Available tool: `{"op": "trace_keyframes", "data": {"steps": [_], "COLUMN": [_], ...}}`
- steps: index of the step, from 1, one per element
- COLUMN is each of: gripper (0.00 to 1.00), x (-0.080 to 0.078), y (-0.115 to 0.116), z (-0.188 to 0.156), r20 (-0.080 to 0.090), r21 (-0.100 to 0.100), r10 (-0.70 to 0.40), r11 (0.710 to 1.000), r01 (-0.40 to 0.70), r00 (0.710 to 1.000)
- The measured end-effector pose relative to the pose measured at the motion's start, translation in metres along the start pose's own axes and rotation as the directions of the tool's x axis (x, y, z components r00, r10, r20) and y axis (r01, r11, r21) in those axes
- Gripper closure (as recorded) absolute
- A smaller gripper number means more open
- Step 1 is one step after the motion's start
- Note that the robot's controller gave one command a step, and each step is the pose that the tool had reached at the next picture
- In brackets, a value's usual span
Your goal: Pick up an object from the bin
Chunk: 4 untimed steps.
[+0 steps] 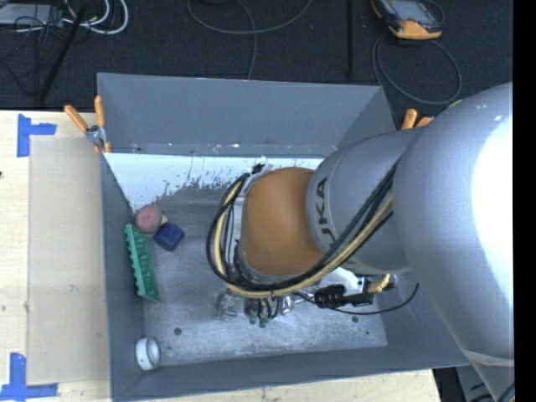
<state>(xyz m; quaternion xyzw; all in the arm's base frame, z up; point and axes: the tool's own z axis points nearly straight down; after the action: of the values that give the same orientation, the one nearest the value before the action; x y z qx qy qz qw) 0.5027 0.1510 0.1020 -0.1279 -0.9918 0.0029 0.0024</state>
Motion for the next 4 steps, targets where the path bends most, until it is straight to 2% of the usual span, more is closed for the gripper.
{"op": "trace_keyframes", "data": {"steps": [1,2,3,4], "gripper": [1.0,1.0,0.0,0.0], "x": [-0.072,-0.073,-0.071,-0.062], "y": [-0.006,-0.092,-0.09,-0.107], "z": [-0.015,-0.131,-0.127,-0.023], "r20": [0.005,0.011,0.003,-0.006], "r21": [-0.007,-0.007,-0.006,-0.001], "r10": [0.232,0.117,0.115,0.29], "r11": [0.973,0.993,0.993,0.957], "r01": [-0.232,-0.117,-0.115,-0.29], "r00": [0.973,0.993,0.993,0.957]}}
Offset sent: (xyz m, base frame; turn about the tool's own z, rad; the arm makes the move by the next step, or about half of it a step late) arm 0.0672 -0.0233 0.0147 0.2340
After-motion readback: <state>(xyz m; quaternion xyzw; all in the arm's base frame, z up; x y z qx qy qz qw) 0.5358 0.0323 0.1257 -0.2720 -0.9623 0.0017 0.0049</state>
